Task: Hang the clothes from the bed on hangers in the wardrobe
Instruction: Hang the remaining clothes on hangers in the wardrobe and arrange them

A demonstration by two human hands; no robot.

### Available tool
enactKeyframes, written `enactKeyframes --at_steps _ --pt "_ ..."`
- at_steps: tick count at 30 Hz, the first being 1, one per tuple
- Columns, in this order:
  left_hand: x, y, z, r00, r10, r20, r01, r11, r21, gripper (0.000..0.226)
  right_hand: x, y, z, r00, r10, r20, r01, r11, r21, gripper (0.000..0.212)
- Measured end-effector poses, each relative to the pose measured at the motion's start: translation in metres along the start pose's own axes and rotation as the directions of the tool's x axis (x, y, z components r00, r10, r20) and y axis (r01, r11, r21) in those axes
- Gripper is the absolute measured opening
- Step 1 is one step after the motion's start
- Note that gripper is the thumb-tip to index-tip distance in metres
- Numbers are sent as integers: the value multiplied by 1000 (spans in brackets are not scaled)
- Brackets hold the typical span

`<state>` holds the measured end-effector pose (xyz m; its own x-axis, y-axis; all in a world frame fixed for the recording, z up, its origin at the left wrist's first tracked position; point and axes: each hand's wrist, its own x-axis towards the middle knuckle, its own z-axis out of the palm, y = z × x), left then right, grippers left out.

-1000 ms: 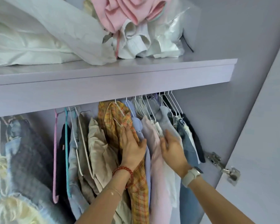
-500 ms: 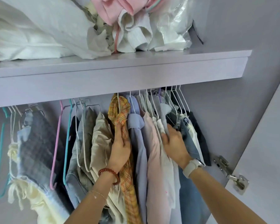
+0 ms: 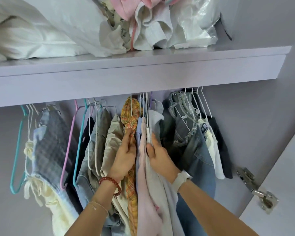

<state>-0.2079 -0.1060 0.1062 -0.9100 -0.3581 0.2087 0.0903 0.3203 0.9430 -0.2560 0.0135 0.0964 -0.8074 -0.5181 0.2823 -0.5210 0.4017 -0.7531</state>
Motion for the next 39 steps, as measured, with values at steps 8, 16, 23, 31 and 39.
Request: enactKeyframes --at_steps 8,16,23,31,39 --pt "5 7 24 993 63 -96 -46 983 177 93 -20 36 -24 992 -64 -107 59 997 -53 52" --pt "17 29 57 978 198 70 -170 555 814 63 9 68 -103 888 -179 -424 -212 659 -722 48" --pt "21 21 68 973 221 70 -181 534 826 57 23 69 -120 827 320 -461 -496 802 -333 71" --pt "21 17 73 964 266 0 -156 566 810 63 25 72 -115 689 427 -585 -488 871 61 36" --pt "19 17 77 980 198 0 -111 555 825 58 15 79 -117 727 270 -631 -479 858 -186 43"
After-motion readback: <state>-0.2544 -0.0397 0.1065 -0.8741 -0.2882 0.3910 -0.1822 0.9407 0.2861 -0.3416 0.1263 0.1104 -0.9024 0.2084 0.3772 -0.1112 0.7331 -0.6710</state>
